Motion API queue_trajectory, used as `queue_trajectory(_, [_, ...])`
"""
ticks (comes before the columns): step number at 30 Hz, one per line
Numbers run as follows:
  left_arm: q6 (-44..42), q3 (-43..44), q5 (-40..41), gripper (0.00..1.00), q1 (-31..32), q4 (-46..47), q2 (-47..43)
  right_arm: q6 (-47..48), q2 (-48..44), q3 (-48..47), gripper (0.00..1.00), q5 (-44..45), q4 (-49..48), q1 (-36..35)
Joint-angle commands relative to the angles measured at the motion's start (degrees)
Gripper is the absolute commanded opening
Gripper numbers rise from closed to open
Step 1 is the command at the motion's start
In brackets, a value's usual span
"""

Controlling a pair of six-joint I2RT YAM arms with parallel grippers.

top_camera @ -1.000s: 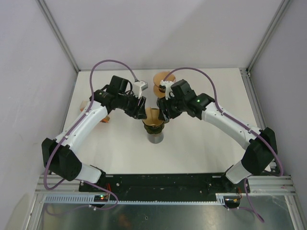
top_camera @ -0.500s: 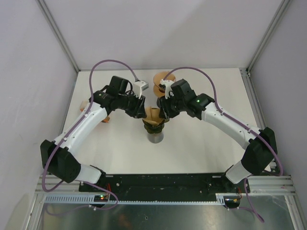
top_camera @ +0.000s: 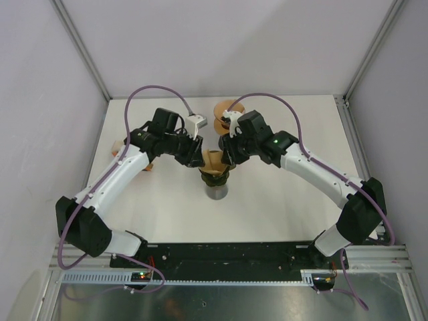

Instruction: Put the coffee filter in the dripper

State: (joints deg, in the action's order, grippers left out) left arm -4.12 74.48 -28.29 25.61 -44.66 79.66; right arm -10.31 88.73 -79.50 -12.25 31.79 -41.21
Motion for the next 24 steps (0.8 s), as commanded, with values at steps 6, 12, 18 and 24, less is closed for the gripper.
queue_trajectory(6, [-2.9, -1.3, 0.3, 0.44, 0.3, -0.4, -1.3, 1.2, 0.9, 0.7, 0.38, 2.4, 1.0, -0.3])
queue_trajectory(12, [-3.1, -1.7, 0.8, 0.45, 0.4, -0.1, -0.9, 1.5, 1.9, 0.7, 0.38, 3.0, 1.2, -0.1])
queue_trajectory(18, [-3.6, -1.9, 1.9, 0.45, 0.7, 0.0, -1.1, 1.8, 2.3, 0.7, 0.39, 5.0, 1.8, -0.4])
queue_trajectory(24, [-4.3, -2.3, 3.5, 0.46, 1.3, 0.5, -1.0, 2.3, 2.1, 0.7, 0.40, 6.2, 1.4, -1.0])
